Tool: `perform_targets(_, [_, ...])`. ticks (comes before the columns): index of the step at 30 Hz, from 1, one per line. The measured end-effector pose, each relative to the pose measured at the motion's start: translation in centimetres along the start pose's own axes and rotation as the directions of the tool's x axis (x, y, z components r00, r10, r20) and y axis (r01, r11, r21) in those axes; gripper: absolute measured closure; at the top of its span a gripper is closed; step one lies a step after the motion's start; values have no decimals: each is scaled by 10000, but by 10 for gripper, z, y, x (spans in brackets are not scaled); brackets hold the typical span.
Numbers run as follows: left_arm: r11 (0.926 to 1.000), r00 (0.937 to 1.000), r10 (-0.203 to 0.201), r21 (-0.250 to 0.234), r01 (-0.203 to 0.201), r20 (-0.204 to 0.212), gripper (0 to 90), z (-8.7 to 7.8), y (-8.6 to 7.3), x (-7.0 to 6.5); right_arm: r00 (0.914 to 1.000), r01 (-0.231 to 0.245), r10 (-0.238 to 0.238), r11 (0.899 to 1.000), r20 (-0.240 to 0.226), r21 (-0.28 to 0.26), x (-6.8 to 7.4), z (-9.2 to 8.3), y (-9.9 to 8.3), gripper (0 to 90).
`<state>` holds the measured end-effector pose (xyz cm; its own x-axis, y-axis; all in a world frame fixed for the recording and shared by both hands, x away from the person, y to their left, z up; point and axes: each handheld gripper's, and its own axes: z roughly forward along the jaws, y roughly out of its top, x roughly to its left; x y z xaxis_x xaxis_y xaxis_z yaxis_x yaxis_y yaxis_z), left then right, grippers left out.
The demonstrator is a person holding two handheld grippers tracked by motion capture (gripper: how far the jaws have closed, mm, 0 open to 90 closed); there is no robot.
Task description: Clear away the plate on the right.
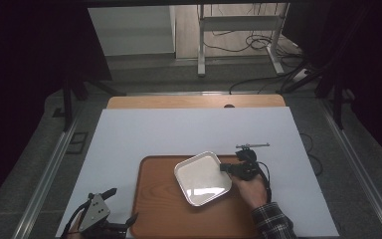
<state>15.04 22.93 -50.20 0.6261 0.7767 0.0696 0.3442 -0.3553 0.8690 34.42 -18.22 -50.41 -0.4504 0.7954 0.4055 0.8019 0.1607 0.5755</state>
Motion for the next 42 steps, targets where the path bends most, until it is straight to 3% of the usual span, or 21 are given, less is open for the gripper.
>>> perform_targets(6, [9997,9998,-181,-176,182,101,14,-2,-1,3,9992,-164,161,9998,379,93,-7,5,-2,881])
perform_targets(15, [9997,9998,-145,-173,147,106,14,-2,-1,2,9993,-106,96,9996,362,277,-7,10,-4,875])
perform_targets(18, [9996,9997,-192,-219,194,116,14,-3,-1,3,9996,99,-103,9998,265,151,-7,7,-3,793])
perform_targets(21, [9990,9994,-303,-325,308,169,14,-3,-2,4,9976,642,-641,9979,246,-31,-3,2,-2,714])
perform_targets(24, [9978,9985,-488,-449,498,228,15,-4,-3,5,9890,1465,-1460,9890,233,-214,3,-4,-4,662])
perform_targets(25, [9978,9985,-488,-449,498,228,15,-4,-3,5,9890,1465,-1460,9890,233,-214,3,-4,-4,662])
perform_targets(26, [9972,9982,-545,-500,558,264,15,-5,-3,6,9772,2125,-2124,9766,53,-326,8,-8,-6,640])
perform_targets(27, [9972,9982,-545,-500,558,264,15,-5,-3,6,9715,2368,-2368,9708,46,-380,11,-10,-7,633])
perform_targets(28, [9970,9980,-570,-501,583,268,15,-5,-3,6,9715,2368,-2368,9708,46,-380,11,-10,-7,633])
perform_targets(29, [9971,9980,-571,-495,583,257,15,-5,-3,6,9529,3032,-3034,9517,48,-471,20,-13,-11,618])
perform_targets(30, [9971,9981,-562,-501,574,254,15,-5,-3,6,9529,3032,-3034,9517,48,-471,20,-13,-11,618])
perform_targets(31, [9970,9982,-557,-517,569,238,15,-5,-3,6,9467,3221,-3219,9454,118,-489,23,-13,-12,612])
perform_targets(32, [9969,9981,-571,-525,582,221,15,-5,-3,6,9313,3643,-3642,9300,109,-484,29,-15,-16,611])
perform_targets(33, [9968,9980,-592,-521,602,214,15,-5,-3,6,9271,3747,-3747,9259,78,-480,33,-16,-17,616])
perform_targets(35, [9967,9979,-610,-526,620,204,15,-5,-4,6,9255,3785,-3788,9246,13,-428,36,-17,-19,636])
perform_targets(36, [9967,9979,-616,-520,625,190,16,-5,-4,6,9202,3900,-3908,9203,-245,-299,42,-19,-24,690])
perform_targets(38, [9969,9982,-575,-522,582,145,17,-5,-4,5,9182,3935,-3940,9191,-404,-190,47,-22,-28,743])
perform_targets(42, [9963,9986,-530,-672,535,88,18,-6,-4,4,9213,3789,-3799,9250,-833,-281,53,-27,-35,848])
